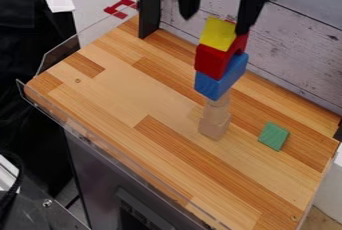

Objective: Put the yellow rectangle on top of the red arch

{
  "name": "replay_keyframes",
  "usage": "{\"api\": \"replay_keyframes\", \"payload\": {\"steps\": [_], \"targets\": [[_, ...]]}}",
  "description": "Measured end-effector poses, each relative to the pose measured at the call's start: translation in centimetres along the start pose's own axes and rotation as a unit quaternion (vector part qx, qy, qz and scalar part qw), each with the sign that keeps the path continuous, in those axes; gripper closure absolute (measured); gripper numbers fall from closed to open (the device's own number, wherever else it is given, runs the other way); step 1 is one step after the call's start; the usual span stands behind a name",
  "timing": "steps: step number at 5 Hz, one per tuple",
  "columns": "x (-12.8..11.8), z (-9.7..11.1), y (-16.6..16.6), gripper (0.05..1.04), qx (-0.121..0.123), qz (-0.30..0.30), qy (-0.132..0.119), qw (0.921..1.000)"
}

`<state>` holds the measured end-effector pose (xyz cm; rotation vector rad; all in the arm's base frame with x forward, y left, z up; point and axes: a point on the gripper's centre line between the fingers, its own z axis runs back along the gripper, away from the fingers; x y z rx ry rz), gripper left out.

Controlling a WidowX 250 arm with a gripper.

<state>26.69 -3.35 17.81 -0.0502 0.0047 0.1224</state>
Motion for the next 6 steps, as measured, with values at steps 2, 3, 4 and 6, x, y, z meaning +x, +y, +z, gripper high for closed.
{"api": "replay_keyframes", "payload": {"steps": [2,3,4,6], "targets": [[-2.8,2.7,-0.1,0.085,-0.011,0.002,-0.035,0.9993],[-3.8,2.3,-3.3,0.085,-0.016,-0.030,-0.021,0.9992],[-3.8,0.4,-5.3,0.085,-0.019,-0.043,0.013,0.9988],[-3.4,-1.1,-5.9,0.085,-0.013,-0.023,0.057,0.9981]]}}
